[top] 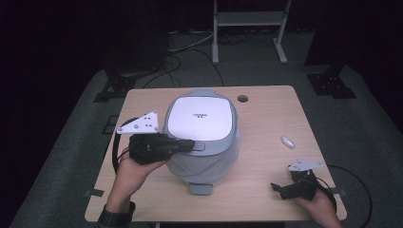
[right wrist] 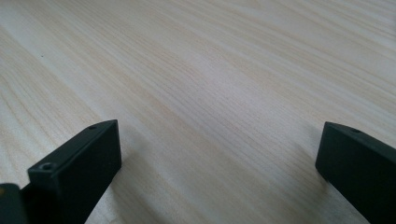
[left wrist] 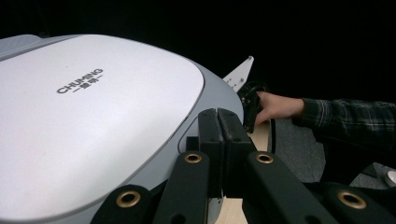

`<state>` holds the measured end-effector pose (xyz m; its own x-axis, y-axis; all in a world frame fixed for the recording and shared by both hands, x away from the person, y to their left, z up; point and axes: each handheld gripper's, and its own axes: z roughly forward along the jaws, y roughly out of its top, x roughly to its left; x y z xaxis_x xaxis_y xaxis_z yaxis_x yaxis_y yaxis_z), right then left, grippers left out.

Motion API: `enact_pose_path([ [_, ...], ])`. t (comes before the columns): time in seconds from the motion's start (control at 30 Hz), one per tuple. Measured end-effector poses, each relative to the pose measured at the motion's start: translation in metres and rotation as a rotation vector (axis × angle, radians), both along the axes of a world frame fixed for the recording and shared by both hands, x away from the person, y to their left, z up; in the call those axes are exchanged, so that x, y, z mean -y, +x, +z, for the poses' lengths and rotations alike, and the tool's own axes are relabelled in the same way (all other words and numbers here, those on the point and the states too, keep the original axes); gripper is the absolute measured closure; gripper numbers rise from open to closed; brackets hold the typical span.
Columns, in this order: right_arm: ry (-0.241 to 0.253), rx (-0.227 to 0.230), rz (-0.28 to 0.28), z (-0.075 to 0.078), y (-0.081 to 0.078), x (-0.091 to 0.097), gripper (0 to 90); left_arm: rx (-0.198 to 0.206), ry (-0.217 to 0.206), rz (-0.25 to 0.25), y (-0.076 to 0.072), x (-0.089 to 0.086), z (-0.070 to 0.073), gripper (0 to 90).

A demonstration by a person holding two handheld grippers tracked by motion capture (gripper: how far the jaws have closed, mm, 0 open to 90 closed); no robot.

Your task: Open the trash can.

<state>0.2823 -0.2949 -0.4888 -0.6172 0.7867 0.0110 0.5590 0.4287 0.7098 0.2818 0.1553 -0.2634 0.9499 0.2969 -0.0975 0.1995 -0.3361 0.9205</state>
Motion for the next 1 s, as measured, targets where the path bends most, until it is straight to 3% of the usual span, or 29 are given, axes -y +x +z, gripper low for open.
enact_pose_path([
  [0.47, 0.000, 0.000, 0.000, 0.0000, 0.0000, 0.0000, 0.0, 0.003, 0.023, -0.009, 0.0010, 0.0090, -0.0015, 89.2],
  [0.63, 0.000, 0.000, 0.000, 0.0000, 0.0000, 0.0000, 0.0, -0.020, 0.017, -0.014, 0.0030, 0.0089, -0.0041, 90.0],
  [0.83, 0.000, 0.000, 0.000, 0.0000, 0.0000, 0.0000, 0.0, -0.014, 0.022, 0.002, 0.0023, 0.0093, -0.0041, 90.0],
  [1.0, 0.000, 0.000, 0.000, 0.0000, 0.0000, -0.0001, 0.0, -0.012, 0.014, -0.017, 0.0021, 0.0067, -0.0034, 89.3],
])
